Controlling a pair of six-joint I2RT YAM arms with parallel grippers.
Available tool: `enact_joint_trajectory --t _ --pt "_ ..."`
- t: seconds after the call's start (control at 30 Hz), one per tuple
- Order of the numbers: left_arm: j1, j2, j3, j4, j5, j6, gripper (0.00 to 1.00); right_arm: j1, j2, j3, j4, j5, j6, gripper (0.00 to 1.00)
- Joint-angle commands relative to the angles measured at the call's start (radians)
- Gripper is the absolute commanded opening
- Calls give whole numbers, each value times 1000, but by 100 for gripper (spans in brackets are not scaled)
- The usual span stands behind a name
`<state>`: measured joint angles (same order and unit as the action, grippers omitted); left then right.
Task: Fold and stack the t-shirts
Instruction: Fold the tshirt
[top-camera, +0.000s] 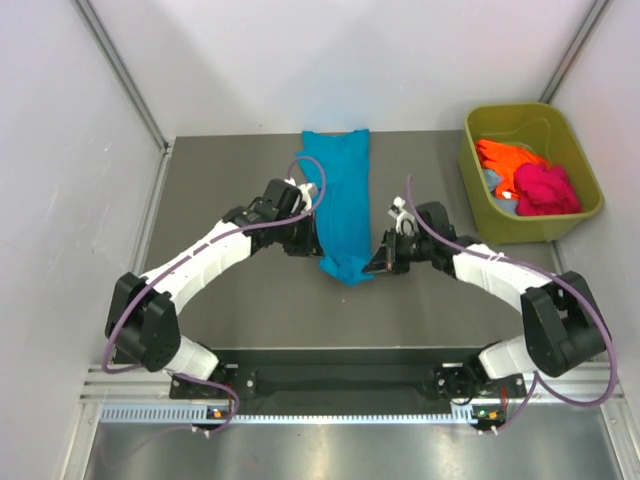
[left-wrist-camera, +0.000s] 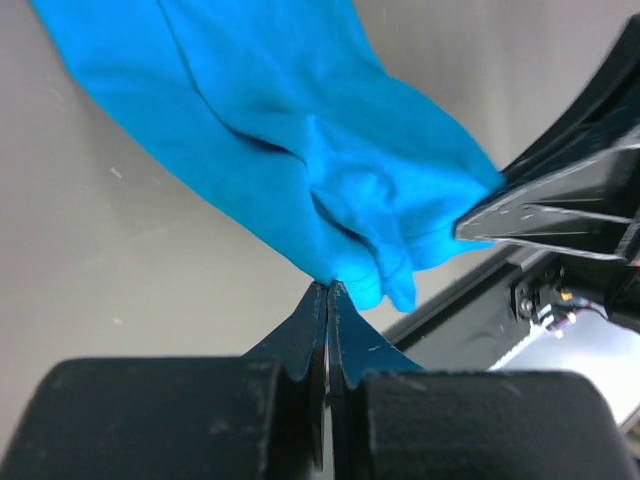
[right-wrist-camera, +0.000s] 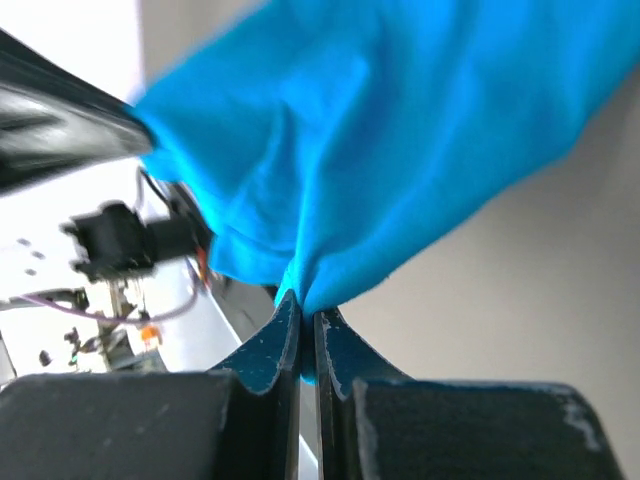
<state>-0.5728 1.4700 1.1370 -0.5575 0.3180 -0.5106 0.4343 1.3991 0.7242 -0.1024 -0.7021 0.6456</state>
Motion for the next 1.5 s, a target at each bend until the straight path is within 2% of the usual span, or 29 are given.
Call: enact_joint_trajectory --t 0.0,0.2,0.4,0.53,0.77,0.83,1.23,1.27,1.3,1.33,1.43,1.47 --pt "30 16 89 -27 -20 72 0 -34 30 135 26 1 -32 0" --pt "119 113 176 -6 30 55 0 -74 173 334 17 1 -57 0" --pt "244 268 230 131 163 32 0 -88 337 509 13 16 -81 0" --pt "292 459 378 130 222 63 0 -91 451 602 12 27 -98 0" --pt "352 708 671 62 309 83 0 -89 534 689 -16 90 -155 0" --pt "358 751 733 53 323 81 0 -91 546 692 -23 101 -184 0" --pt "366 814 793 104 313 30 0 -121 690 843 -19 144 -230 0" --pt "366 823 802 97 305 27 0 -123 696 851 -19 154 -230 3" --pt "366 832 810 103 306 23 4 -124 702 854 -20 165 -230 19" --pt "366 836 814 107 302 26 10 -126 710 854 -20 179 -234 27" --pt "367 826 854 90 244 63 13 -128 703 859 -36 205 -251 48" --pt "372 819 866 79 227 79 15 -126 693 862 -39 219 -257 50"
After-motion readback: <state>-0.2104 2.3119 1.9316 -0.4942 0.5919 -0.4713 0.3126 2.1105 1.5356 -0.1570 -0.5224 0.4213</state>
